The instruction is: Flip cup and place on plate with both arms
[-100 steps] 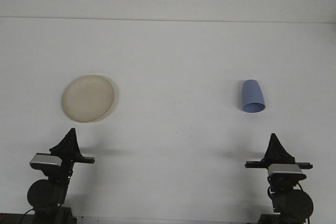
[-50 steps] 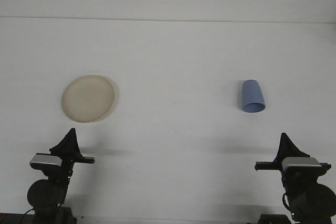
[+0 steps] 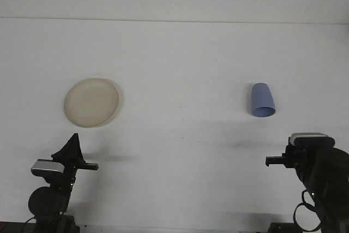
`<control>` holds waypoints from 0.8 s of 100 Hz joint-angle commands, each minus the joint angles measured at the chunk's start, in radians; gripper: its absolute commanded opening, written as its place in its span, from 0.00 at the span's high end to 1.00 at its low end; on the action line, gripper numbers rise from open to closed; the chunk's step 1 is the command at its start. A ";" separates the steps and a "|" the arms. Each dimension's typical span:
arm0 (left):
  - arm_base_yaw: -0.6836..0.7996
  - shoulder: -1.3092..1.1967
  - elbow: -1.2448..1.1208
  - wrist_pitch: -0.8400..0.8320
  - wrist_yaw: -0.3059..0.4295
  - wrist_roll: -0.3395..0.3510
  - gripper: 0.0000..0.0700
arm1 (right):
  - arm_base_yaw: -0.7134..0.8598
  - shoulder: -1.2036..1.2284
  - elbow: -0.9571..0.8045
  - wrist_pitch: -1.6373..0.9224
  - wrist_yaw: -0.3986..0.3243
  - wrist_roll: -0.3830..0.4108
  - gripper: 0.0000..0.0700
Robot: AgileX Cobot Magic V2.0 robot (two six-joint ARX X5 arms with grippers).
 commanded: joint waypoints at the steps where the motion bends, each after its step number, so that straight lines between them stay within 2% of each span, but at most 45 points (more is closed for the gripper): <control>1: 0.000 -0.002 -0.020 0.012 -0.001 -0.002 0.98 | 0.001 0.010 0.014 -0.006 -0.003 0.004 1.00; 45: 0.000 -0.002 -0.020 0.012 -0.001 -0.002 0.98 | 0.000 0.014 0.014 0.001 0.001 0.004 0.98; 51: 0.000 -0.002 -0.020 0.012 -0.002 -0.002 0.98 | 0.000 0.014 0.014 0.001 0.001 0.004 0.85; 62: 0.000 -0.002 -0.020 0.012 -0.002 -0.002 0.98 | 0.000 0.013 0.014 0.000 0.001 0.004 0.45; 68: 0.000 -0.002 -0.020 0.012 -0.001 -0.002 0.98 | 0.000 0.013 0.014 0.000 0.002 0.004 0.29; 73: 0.000 -0.002 -0.020 0.012 -0.001 -0.002 0.98 | 0.000 0.013 0.014 -0.001 0.002 0.004 0.22; 80: 0.000 -0.002 -0.020 0.012 -0.001 -0.002 0.98 | 0.000 0.013 0.014 0.000 0.002 0.004 0.21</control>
